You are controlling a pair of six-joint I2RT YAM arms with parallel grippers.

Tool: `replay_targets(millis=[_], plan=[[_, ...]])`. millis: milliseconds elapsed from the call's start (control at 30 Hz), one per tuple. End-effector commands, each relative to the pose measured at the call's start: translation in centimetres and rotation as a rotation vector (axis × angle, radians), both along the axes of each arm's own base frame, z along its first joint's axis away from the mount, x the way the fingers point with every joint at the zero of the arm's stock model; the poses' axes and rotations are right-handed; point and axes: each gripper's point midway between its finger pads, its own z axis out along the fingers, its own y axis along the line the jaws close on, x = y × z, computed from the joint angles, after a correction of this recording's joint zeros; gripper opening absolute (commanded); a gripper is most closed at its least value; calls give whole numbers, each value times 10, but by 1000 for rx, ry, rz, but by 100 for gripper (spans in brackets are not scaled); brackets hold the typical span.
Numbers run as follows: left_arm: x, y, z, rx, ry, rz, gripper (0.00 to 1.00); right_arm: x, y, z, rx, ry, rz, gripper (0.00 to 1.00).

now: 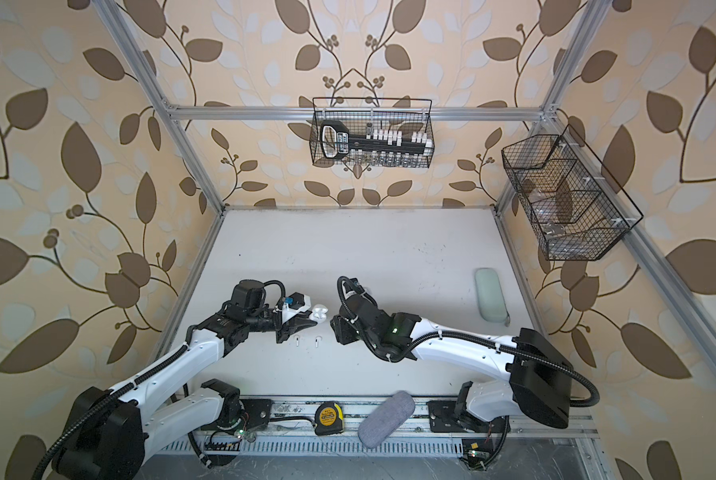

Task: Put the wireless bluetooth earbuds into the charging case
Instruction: 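Push the white case lid open with the right gripper, then move the open right gripper down over the nearer white earbud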

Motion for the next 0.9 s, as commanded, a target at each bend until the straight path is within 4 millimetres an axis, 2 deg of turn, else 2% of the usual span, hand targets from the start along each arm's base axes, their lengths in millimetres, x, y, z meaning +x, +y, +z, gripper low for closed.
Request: replay_targets(millis=[0, 233, 467, 667, 867], plan=[[8, 4, 16, -22, -41, 34, 0, -3, 7, -10, -52, 28, -20, 57], [30, 20, 21, -44, -58, 141, 0, -10, 29, -20, -98, 55, -6, 57], [49, 38, 28, -110, -30, 222, 0, -10, 39, -43, -142, 111, -18, 57], [58, 48, 28, -150, 8, 252, 0, -11, 53, -63, -205, 147, -14, 54], [58, 49, 27, -158, 23, 254, 0, -11, 61, -80, -262, 179, -23, 49]])
